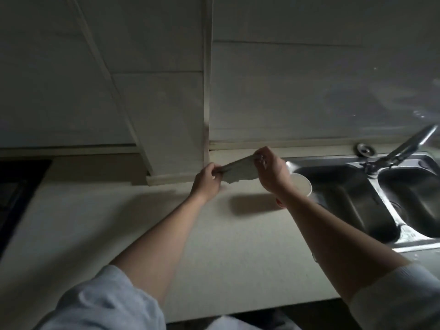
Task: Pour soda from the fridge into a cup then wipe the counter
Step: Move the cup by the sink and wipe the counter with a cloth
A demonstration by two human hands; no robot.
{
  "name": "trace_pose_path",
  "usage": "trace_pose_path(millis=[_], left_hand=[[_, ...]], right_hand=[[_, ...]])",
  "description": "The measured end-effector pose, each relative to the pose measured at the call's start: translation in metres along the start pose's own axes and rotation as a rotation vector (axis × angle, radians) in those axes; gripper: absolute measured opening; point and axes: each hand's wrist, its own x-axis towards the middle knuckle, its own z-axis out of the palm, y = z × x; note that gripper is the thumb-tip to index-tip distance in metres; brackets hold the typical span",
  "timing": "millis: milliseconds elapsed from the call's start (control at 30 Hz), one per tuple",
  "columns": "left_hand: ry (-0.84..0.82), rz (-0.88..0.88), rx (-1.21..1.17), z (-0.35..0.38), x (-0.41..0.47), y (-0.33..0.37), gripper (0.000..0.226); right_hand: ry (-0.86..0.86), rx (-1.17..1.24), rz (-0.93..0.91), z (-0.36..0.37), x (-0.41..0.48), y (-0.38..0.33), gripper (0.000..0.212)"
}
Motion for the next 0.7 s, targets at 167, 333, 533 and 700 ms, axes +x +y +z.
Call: trace_pose_path(millis=[167, 333, 533, 700], left_hand=[[0.102, 0.044, -0.120, -0.025, -0.047, 0.017, 0.016], [0.391, -0.015, -0.110, -0.065, -0.120, 0.018, 0.020], [0.586, -0.135, -0.021, -0.113, -0.218, -0.004, 0.025], [0.627, -0.139, 0.032, -0.144, -0.262, -0.022, 0.018]], right_hand=[[0.037, 0.104, 0.015, -0.013, -0.029, -0.015, 0.015], [-0.016, 0.326, -0.058, 0.009, -0.068, -0.052, 0.016], [-0.154, 0.557, -0.133, 0.049, -0.140, -0.105, 0.012], [-0.205, 0.587, -0.141, 0.068, -0.191, -0.132, 0.012]])
